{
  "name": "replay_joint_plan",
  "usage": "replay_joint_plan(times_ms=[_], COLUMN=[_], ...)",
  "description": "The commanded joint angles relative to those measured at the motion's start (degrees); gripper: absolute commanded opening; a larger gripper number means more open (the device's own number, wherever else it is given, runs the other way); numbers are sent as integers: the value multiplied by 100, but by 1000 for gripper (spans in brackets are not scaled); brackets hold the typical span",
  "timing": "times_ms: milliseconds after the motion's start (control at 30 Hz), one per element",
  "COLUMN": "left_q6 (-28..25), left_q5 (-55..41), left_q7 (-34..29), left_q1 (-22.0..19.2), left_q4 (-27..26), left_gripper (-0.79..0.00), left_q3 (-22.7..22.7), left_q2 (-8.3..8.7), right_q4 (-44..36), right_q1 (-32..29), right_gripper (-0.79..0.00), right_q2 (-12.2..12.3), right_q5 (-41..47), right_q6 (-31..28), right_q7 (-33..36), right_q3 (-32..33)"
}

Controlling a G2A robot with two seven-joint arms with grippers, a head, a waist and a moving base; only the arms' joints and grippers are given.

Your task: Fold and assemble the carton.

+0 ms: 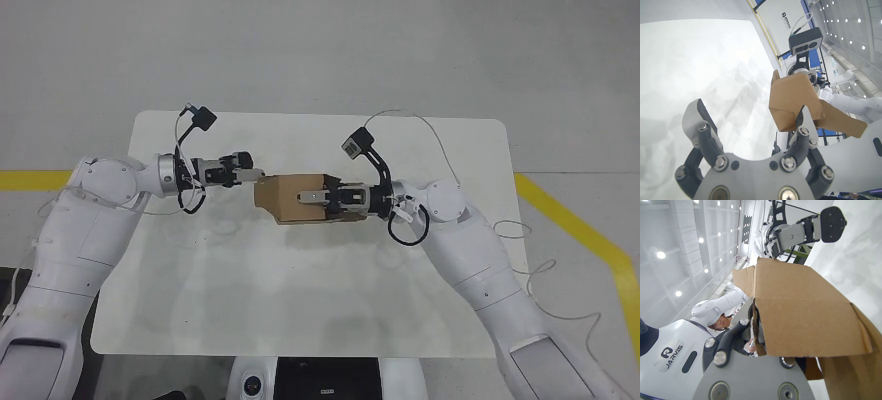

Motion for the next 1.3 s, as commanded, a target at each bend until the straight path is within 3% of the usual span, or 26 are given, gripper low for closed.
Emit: replay_joint_plan(times_ms=[0, 500, 1267], left_q6=[-3, 97, 141], left_q5=[-52, -168, -128], left_q7=[-40, -221, -213], left_q1=[41, 397, 445], left_q4=[-76, -633, -725], left_gripper=[0, 0, 0], left_q3=[-28, -130, -148], left_q2=[10, 71, 78], right_q4=[4, 2, 148], right_q1=[-11, 64, 180], right_gripper=[-785, -785, -785], right_q2=[1, -51, -152], right_q5=[-38, -45, 62], right_q6=[-5, -51, -103], right_q7=[-85, -121, 6], right_q3=[17, -76, -253])
